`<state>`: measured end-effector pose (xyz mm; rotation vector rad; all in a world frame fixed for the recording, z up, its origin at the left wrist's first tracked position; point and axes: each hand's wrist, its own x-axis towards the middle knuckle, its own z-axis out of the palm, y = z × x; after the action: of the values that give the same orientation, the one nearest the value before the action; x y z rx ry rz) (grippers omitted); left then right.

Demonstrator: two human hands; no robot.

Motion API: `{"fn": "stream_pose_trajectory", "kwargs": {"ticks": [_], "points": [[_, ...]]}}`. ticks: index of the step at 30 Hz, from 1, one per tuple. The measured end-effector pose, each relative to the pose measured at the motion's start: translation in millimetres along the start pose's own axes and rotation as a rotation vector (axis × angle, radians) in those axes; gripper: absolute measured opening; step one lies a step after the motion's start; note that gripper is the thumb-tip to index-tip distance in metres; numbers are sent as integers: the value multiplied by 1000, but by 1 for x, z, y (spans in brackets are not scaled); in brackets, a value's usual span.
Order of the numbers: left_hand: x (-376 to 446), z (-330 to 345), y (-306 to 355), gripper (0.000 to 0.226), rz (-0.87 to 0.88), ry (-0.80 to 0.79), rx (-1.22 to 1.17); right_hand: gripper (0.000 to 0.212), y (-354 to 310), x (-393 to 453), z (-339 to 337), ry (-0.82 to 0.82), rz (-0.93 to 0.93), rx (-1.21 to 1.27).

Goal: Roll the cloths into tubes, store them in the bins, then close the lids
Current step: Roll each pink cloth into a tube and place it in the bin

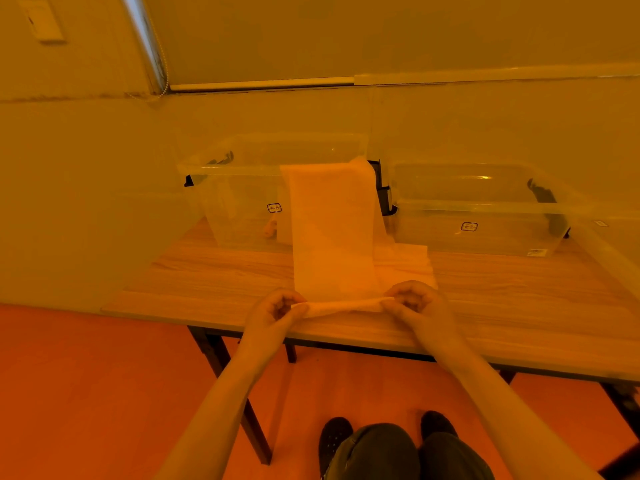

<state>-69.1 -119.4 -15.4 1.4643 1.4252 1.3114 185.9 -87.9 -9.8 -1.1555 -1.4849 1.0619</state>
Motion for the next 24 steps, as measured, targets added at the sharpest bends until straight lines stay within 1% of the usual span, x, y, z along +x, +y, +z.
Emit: {"fn": "stream_pose_trajectory", "kwargs": {"ticks": [2,5,6,9,11,16,22,24], "points": [[0,0,-1,10,8,-15,12,13,1,0,-1,-23,-10,7],[-1,1,0,15,16,-37,71,4,2,1,-1,-41,-29,-7],[-1,0,1,15,9,-37,68,7,2,1,-1,-35,-22,10],[-1,-2,1,10,-29,-41,43,12,0,1,-2,-42,13,9],[0,-3,0,11,-39,-45,29,15,1,1,-2,-36,14,-14],[-1,-1,2,1,-21,-24,8,10,-2,-1,1,10,-14,-61],[0,-2,-1,3,-1,-20,41,8,-1,1,1,5,-10,-53],[1,-2,-2,8,14,-18,47,14,0,1,2,13,13,-19]]}}
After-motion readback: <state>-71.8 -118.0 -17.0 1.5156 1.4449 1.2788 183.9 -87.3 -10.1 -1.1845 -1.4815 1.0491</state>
